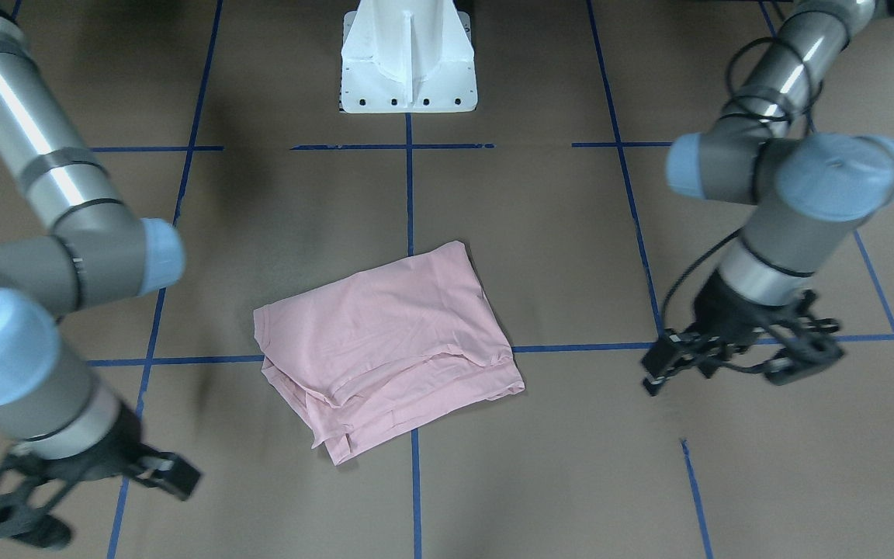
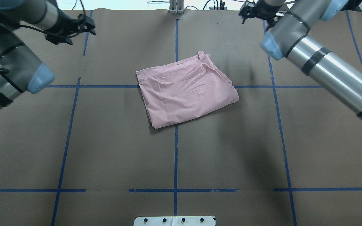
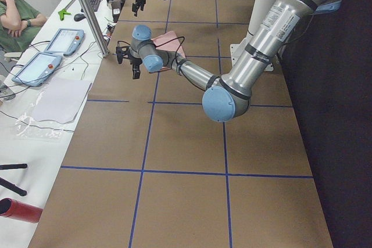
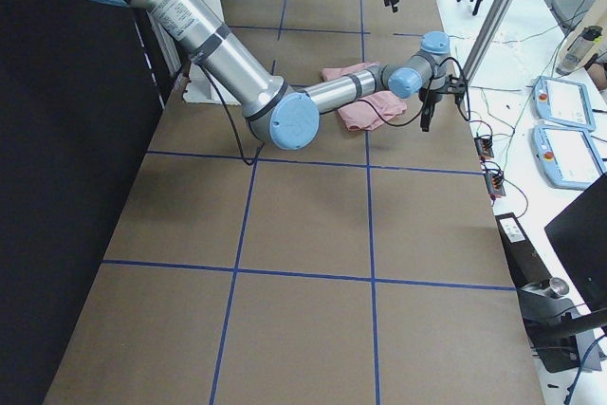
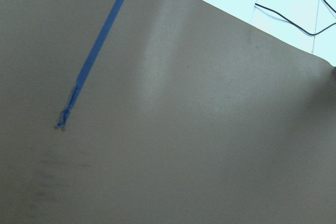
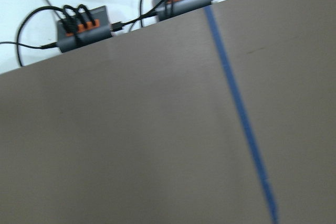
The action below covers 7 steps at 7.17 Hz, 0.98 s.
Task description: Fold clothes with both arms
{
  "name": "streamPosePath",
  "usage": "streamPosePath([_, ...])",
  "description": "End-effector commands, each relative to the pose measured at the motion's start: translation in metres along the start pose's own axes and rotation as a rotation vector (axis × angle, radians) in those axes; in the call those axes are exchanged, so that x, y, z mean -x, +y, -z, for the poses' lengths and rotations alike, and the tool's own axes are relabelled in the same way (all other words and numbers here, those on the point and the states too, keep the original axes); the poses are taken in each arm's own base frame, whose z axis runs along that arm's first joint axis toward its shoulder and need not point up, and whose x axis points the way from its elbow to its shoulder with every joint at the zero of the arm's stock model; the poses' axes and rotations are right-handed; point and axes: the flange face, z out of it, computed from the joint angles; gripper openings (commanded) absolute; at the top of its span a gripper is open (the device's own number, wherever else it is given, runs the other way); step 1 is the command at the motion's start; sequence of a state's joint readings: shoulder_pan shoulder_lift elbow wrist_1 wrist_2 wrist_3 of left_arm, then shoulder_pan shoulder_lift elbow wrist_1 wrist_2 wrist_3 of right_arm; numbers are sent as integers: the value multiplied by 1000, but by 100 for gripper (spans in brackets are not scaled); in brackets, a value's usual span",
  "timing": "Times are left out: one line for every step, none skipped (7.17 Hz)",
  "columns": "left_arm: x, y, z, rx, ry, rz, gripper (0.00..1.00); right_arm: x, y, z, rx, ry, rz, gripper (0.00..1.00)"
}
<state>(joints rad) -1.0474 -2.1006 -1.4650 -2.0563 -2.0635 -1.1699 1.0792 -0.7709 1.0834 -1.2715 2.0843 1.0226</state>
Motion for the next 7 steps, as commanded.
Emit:
streamPosePath([84,-27,60,8,-107,-222,100,-156,-23,31,66,64,232,100])
streamPosePath([118,-36,78,22,-158,-299,100,-235,-30,50,119,39,294,100])
streamPosePath([155,-43,100,59,-169,-364,100,-296,-41,74,144,31,341,100])
streamPosePath([193,-45,117,113,-143,-421,100,-348,-25,83,203,45,420,100])
streamPosePath([237,-42,128,146,-127,-502,100,-377,-18,111,252,54,442,100])
streamPosePath([274,-33,134,171,-126,-595,100,-408,-3,123,296,51,466,100])
streamPosePath([319,-10,136,209,-132,-694,100,-436,19,113,316,42,457,100])
